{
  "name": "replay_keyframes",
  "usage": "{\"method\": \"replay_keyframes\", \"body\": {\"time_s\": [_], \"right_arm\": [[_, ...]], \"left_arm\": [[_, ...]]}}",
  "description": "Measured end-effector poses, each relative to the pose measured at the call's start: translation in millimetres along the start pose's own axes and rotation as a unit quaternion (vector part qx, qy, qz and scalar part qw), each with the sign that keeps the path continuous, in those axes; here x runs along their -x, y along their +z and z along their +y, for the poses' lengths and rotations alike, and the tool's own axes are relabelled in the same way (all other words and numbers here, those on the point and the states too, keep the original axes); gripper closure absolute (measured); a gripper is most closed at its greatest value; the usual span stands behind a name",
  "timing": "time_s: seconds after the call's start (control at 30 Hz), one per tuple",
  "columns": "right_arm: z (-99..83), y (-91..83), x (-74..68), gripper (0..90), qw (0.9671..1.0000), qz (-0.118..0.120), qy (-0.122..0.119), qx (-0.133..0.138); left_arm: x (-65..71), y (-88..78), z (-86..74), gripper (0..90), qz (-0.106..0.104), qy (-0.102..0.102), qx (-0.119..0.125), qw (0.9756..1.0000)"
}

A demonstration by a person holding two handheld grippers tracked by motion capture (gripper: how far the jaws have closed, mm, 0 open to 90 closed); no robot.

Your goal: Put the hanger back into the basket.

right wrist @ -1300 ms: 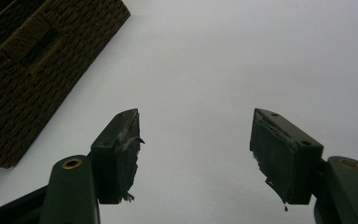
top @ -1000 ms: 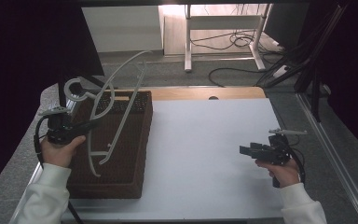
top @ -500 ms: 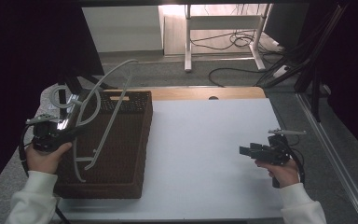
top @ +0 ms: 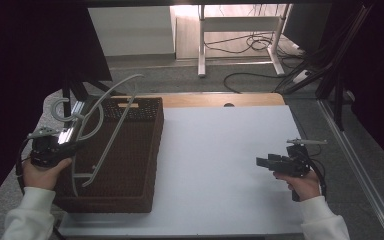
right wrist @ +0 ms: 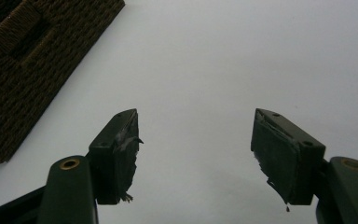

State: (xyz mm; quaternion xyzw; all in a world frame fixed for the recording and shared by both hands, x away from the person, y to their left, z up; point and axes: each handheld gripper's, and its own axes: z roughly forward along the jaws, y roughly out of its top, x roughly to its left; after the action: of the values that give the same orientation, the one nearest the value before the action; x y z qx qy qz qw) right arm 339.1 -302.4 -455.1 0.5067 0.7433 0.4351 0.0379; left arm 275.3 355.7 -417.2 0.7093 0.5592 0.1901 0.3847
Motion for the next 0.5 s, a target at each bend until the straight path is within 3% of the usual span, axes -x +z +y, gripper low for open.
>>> {"method": "replay_keyframes", "body": {"time_s": [0.5], "right_arm": [[-0.3, 0.0, 1.0, 32.4, 1.0, -0.001, 0.0, 0.0]], "left_arm": [[-0.2, 13.7, -10.4, 80.1, -0.003, 0.028, -0.037, 0.9989]]}}
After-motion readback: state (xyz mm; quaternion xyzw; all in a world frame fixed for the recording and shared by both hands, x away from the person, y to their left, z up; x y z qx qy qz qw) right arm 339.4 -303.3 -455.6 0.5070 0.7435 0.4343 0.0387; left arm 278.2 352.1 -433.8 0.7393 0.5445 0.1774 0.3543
